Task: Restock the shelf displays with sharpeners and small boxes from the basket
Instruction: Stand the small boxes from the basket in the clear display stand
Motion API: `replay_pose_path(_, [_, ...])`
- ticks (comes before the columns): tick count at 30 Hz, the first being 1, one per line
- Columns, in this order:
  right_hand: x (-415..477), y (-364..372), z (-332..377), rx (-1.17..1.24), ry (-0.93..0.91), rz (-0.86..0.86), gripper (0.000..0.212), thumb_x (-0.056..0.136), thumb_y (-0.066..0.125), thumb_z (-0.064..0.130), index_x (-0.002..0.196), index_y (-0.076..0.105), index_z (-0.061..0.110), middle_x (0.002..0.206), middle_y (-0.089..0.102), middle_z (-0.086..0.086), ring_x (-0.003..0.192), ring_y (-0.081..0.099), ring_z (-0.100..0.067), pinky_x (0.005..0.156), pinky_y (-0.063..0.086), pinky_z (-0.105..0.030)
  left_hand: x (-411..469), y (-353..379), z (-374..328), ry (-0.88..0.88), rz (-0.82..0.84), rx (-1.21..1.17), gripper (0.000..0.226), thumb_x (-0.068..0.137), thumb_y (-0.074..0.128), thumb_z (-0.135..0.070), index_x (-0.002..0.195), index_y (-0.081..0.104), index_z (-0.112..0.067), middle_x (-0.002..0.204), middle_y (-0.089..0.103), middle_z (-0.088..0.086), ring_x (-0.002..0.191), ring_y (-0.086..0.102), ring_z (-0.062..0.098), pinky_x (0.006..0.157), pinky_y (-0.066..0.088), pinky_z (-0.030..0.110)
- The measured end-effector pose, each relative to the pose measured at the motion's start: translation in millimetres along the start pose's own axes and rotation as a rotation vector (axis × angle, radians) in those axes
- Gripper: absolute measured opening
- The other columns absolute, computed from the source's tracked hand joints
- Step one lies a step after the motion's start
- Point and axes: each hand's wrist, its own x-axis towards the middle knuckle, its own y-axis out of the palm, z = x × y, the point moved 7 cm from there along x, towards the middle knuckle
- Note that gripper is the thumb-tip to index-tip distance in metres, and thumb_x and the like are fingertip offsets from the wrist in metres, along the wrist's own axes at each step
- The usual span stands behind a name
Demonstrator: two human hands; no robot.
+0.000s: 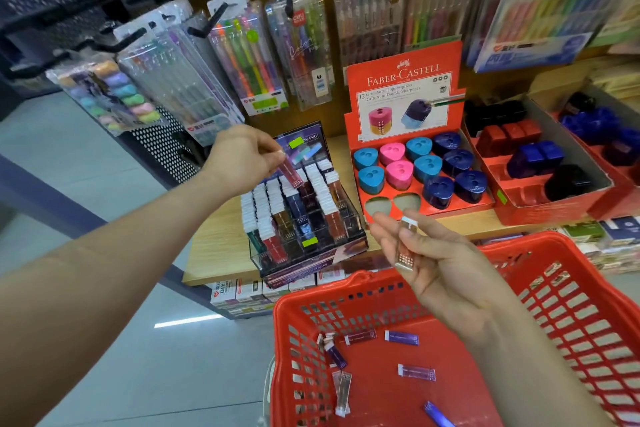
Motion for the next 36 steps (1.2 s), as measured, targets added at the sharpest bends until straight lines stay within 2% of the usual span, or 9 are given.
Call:
replay_pose_path(3, [-3.1, -2.3, -2.9, -0.095, 0.040, -0.041, 0.027, 0.085, 0.056, 0.001, 0.112, 0.062, 0.000, 0.097, 0.075, -0.015, 0.072, 0.075, -0.022, 0.051, 0.057, -0.022, 0.4, 1.5, -4.3, 0.022, -0.027, 0.003, 0.013, 0.090, 0.066, -0.024, 0.093, 0.075, -0.015, 0.073, 0.067, -0.004, 0.073, 0.064, 0.012, 0.073, 0.050, 0.024])
replay_pose_path(8, [-2.7, -3.8, -1.4, -0.190, 0.023, -0.080, 0.027, 0.077, 0.062, 0.016, 0.099, 0.068, 0.002, 0.086, 0.075, -0.011, 0.044, 0.057, -0.007, 0.033, 0.039, -0.011, 1.1, 10.5, -12.7, 0.111, -0.013, 0.099, 0.017, 0.090, 0.066, -0.026, 0.094, 0.075, -0.011, 0.080, 0.067, -0.003, 0.080, 0.062, 0.012, 0.078, 0.049, 0.024])
replay_pose_path(10, [0.6, -4.3, -0.8, -0.189, 0.007, -0.056, 0.025, 0.081, 0.060, 0.011, 0.103, 0.067, 0.000, 0.085, 0.074, -0.013, 0.048, 0.056, -0.007, 0.039, 0.044, -0.012, 0.1, 16.6, -12.9, 0.142, -0.016, 0.148, 0.020, 0.091, 0.064, -0.027, 0.097, 0.074, -0.010, 0.091, 0.070, 0.001, 0.084, 0.062, 0.015, 0.081, 0.049, 0.025])
replay_pose_path(14, [2.3, -1.4, -0.7, -0.167, 0.007, 0.029, 0.029, 0.090, 0.047, -0.010, 0.111, 0.065, -0.005, 0.100, 0.071, -0.019, 0.087, 0.073, -0.020, 0.069, 0.059, -0.023, -3.2, 28.7, -16.5, 0.191, -0.023, 0.197, 0.024, 0.094, 0.060, -0.026, 0.105, 0.072, -0.009, 0.102, 0.072, 0.007, 0.096, 0.065, 0.023, 0.090, 0.051, 0.035])
replay_pose_path(16, [1.0, -0.2, 0.2, -0.176, 0.004, 0.034, 0.028, 0.090, 0.048, -0.008, 0.113, 0.064, -0.004, 0.107, 0.072, -0.018, 0.095, 0.072, -0.025, 0.071, 0.060, -0.025, -2.9, 31.1, -19.1, 0.205, -0.031, 0.200, 0.024, 0.094, 0.060, -0.026, 0.107, 0.072, -0.009, 0.104, 0.072, 0.007, 0.098, 0.065, 0.023, 0.092, 0.051, 0.034])
replay_pose_path(23, [-3.0, -1.6, 3.1, -0.294, -0.037, -0.072, 0.021, 0.084, 0.064, 0.009, 0.103, 0.065, 0.000, 0.088, 0.076, -0.014, 0.069, 0.074, -0.016, 0.050, 0.054, -0.016, -3.4, 39.8, -17.4, 0.218, -0.005, 0.212, 0.016, 0.089, 0.066, -0.023, 0.096, 0.076, -0.012, 0.097, 0.072, 0.005, 0.092, 0.064, 0.022, 0.085, 0.050, 0.033])
replay_pose_path(27, [-1.6, -2.9, 5.9, -0.312, -0.102, -0.092, 0.020, 0.081, 0.065, 0.004, 0.100, 0.066, -0.001, 0.084, 0.072, -0.016, 0.065, 0.071, -0.013, 0.056, 0.055, -0.017, -1.6, 48.9, -12.6, 0.132, 0.039, 0.218, 0.013, 0.087, 0.068, -0.024, 0.096, 0.071, -0.016, 0.091, 0.070, 0.001, 0.086, 0.063, 0.020, 0.079, 0.052, 0.034])
replay_pose_path(31, [-0.6, -5.8, 9.4, -0.315, -0.159, -0.130, 0.021, 0.090, 0.053, -0.011, 0.107, 0.061, -0.003, 0.096, 0.068, -0.023, 0.080, 0.074, -0.022, 0.069, 0.059, -0.020, -0.4, 51.6, -16.7, 0.129, 0.044, 0.253, 0.007, 0.087, 0.068, -0.023, 0.089, 0.070, -0.017, 0.085, 0.070, 0.000, 0.084, 0.063, 0.020, 0.074, 0.052, 0.032])
replay_pose_path(36, [-3.6, -5.1, 16.3, -0.394, -0.196, -0.176, 0.015, 0.084, 0.065, -0.006, 0.096, 0.067, 0.002, 0.078, 0.075, -0.012, 0.069, 0.073, -0.016, 0.055, 0.054, -0.017, 1.1, 51.2, -16.6, 0.158, 0.099, 0.333, 0.022, 0.093, 0.057, -0.025, 0.089, 0.076, -0.015, 0.091, 0.074, -0.001, 0.081, 0.064, 0.018, 0.075, 0.053, 0.032])
